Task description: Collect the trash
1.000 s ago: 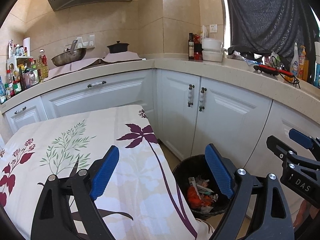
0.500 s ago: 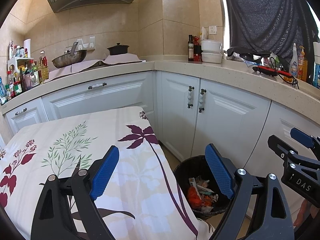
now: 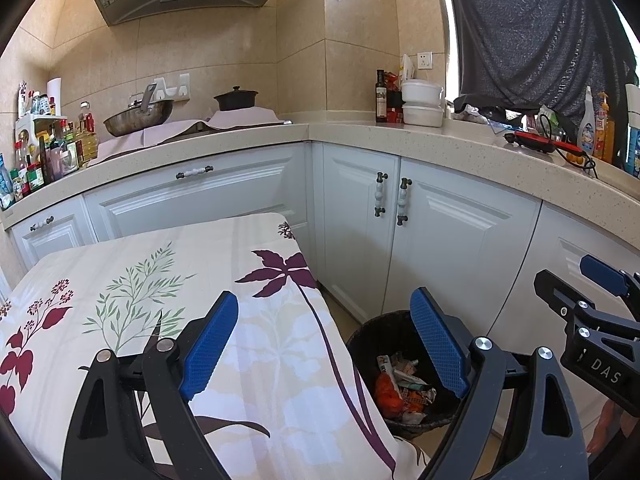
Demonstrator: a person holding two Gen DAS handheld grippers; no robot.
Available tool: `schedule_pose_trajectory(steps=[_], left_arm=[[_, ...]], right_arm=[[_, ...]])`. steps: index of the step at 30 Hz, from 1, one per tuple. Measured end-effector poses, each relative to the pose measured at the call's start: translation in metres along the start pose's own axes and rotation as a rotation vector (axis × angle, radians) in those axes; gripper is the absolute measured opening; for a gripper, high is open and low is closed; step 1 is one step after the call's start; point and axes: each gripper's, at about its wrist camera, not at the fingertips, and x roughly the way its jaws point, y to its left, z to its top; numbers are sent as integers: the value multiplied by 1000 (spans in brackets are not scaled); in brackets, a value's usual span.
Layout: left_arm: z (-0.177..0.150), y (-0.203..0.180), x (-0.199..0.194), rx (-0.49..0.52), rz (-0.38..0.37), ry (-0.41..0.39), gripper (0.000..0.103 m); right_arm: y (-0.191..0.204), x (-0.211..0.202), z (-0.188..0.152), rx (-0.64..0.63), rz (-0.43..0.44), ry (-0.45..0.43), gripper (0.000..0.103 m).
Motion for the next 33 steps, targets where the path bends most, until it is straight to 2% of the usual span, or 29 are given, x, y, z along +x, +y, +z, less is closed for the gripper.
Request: schedule_pose_trajectory(steps=[33], left_arm=[[0, -2, -1, 2, -3, 7, 85]], right_arm=[[1, -1, 0, 0, 1, 2, 78]])
